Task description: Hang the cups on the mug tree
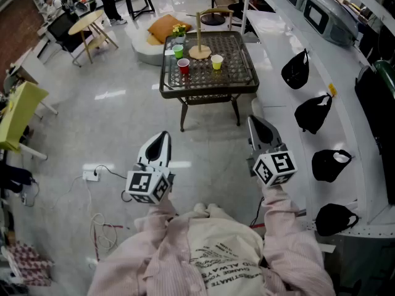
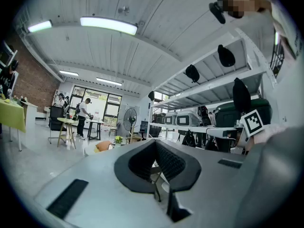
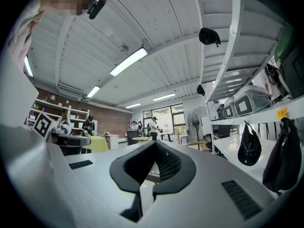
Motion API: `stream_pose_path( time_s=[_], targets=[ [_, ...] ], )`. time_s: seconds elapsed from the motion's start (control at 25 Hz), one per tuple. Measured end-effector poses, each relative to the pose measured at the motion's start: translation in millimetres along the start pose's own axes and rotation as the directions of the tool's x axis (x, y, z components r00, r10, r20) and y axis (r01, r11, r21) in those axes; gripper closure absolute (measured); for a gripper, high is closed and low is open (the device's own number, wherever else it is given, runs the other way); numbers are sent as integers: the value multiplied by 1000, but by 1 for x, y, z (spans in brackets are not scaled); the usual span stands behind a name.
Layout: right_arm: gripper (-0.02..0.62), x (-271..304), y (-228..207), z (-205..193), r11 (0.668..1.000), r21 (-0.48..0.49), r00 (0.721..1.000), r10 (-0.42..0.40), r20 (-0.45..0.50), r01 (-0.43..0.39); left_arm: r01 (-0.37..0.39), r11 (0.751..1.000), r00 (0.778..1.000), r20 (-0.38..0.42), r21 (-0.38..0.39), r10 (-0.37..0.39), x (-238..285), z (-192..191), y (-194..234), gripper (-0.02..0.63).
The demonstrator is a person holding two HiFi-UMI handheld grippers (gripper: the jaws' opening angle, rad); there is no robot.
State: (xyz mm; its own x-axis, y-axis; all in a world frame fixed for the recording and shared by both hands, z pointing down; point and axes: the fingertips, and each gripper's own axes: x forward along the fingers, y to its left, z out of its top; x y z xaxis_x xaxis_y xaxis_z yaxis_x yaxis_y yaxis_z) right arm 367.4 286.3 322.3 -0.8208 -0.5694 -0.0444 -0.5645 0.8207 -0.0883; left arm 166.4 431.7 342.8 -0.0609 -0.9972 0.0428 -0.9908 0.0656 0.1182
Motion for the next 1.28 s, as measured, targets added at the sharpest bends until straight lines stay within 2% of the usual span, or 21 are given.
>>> stream_pose_path(
  time_s=[0.16, 0.36, 0.48, 0.52, 0.6, 0.64, 0.8, 0.88, 1.28],
  targets=[
    [597, -4, -2, -2, 1000, 14, 1000, 7, -9, -7, -2, 1000, 1000, -1, -3, 2, -3, 0, -3, 609],
    [595, -5, 2, -7, 995, 58, 996, 82, -17, -81, -5, 1000, 1000, -4, -6, 5, -4, -1, -6, 609],
    [594, -5, -1, -10, 996, 61, 997, 73, -32, -71, -4, 1000, 1000, -6, -12, 4, -5, -2, -9, 609],
    [583, -5, -1, -11, 996, 65, 997, 70, -35, -67, -5, 1000, 1000, -7, -15, 5, -5, -3, -10, 609],
    [474, -6, -2, -12, 994, 80, 997, 71, -31, -68, -7, 1000, 1000, -8, -21, 7, -6, -4, -12, 609],
    [447, -6, -3, -12, 994, 88, 997, 71, -27, -68, -8, 1000, 1000, -8, -23, 7, -7, -5, -13, 609],
    [381, -8, -6, -16, 994, 84, 997, 69, -30, -67, -12, 1000, 1000, -6, -29, 12, -9, -7, -17, 609],
    [359, -8, -8, -18, 994, 82, 997, 75, -34, -72, -18, 999, 1000, -2, -33, 18, -10, -8, -18, 609],
    [357, 0, -22, -29, 995, 80, 996, 70, -54, -65, -46, 998, 999, -7, -52, 45, -6, -16, -15, 609]
  ],
)
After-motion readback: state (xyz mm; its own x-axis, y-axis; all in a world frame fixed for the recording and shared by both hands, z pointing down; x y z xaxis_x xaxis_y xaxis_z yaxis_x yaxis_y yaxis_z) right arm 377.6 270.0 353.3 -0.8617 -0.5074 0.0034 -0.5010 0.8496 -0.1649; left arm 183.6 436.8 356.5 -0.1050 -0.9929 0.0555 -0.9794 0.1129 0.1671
